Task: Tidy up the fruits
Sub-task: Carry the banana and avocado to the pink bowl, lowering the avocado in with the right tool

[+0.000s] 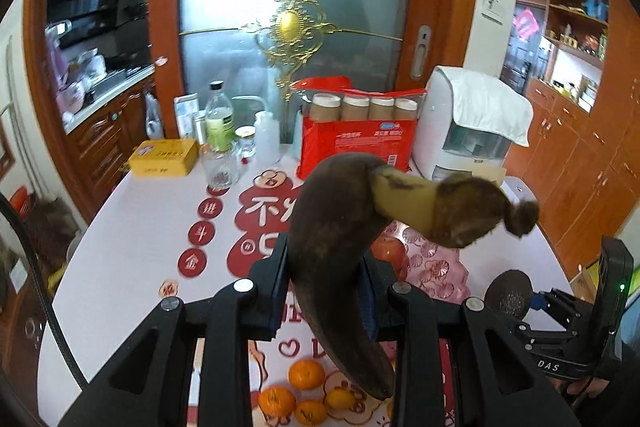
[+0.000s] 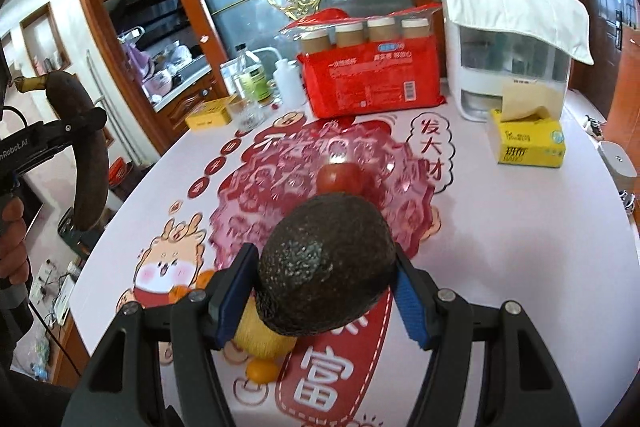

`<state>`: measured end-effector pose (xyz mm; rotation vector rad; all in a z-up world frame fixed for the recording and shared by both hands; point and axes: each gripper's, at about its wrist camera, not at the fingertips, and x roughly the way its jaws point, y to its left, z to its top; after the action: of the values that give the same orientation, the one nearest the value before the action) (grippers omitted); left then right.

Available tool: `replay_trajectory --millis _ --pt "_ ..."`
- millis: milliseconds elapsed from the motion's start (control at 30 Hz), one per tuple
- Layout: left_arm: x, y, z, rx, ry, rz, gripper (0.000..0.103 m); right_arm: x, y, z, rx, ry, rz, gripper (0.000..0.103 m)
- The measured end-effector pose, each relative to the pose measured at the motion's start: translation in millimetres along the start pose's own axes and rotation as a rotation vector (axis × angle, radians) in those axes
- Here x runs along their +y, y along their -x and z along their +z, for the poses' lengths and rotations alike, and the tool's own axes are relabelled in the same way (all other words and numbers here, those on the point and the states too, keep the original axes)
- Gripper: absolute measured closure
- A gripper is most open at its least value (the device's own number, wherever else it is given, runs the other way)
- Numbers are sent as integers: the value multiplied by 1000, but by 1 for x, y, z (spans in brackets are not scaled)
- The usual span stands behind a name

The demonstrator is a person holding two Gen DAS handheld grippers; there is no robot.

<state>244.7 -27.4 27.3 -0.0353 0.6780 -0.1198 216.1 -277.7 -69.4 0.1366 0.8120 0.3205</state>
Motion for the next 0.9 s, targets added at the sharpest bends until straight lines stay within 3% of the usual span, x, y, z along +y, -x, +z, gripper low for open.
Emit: replay_trajectory --millis 233,467,633,900 --pt "-7 -44 8 51 -50 -60 75 -4 -22 15 3 -11 -49 38" --pt "-14 -95 -4 151 -73 -98 74 -6 -49 18 66 2 -91 38" --pt "-16 -136 -15 232 -46 -123 75 -8 -60 20 58 -17 -50 45" --pt "-23 -175 -29 324 -36 -149 74 -13 -81 29 87 -34 -53 46"
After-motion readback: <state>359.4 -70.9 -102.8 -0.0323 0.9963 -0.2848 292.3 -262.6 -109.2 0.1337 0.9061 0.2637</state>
